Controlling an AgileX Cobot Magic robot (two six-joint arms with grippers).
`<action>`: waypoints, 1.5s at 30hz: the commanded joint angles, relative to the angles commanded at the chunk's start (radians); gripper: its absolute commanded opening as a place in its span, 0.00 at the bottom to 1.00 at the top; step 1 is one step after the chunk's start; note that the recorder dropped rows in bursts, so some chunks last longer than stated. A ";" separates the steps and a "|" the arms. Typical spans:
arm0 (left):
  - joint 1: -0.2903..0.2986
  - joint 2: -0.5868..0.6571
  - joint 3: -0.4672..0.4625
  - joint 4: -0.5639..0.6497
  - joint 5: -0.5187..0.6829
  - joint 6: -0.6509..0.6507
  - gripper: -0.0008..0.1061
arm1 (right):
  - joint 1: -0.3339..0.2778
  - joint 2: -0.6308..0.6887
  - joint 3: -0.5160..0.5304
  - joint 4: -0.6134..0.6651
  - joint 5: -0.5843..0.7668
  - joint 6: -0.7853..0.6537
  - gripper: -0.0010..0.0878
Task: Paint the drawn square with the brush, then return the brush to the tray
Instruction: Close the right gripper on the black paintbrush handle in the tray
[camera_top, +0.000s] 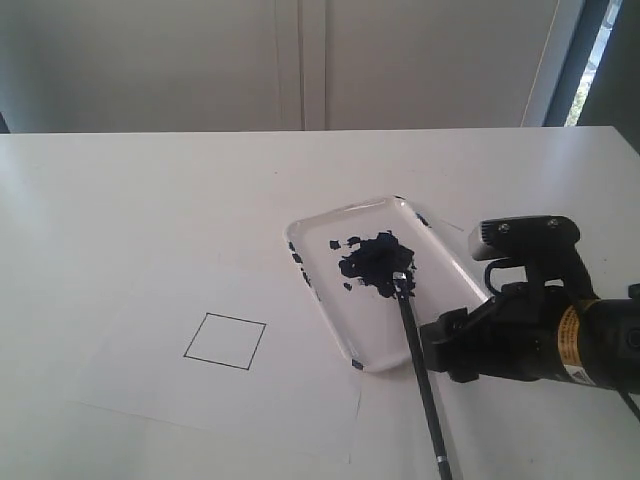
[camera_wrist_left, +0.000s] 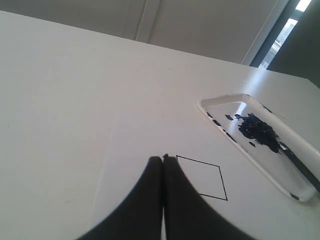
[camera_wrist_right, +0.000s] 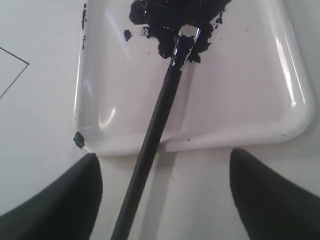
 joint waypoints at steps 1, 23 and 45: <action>0.000 0.000 0.000 0.000 0.002 0.000 0.01 | 0.000 0.012 -0.010 0.000 -0.006 0.000 0.75; 0.000 0.000 0.000 0.000 0.012 0.050 0.01 | 0.000 0.358 -0.208 0.000 -0.024 0.006 0.46; 0.000 0.000 0.000 0.000 0.012 0.050 0.01 | 0.002 0.205 -0.158 -0.034 -0.062 0.042 0.75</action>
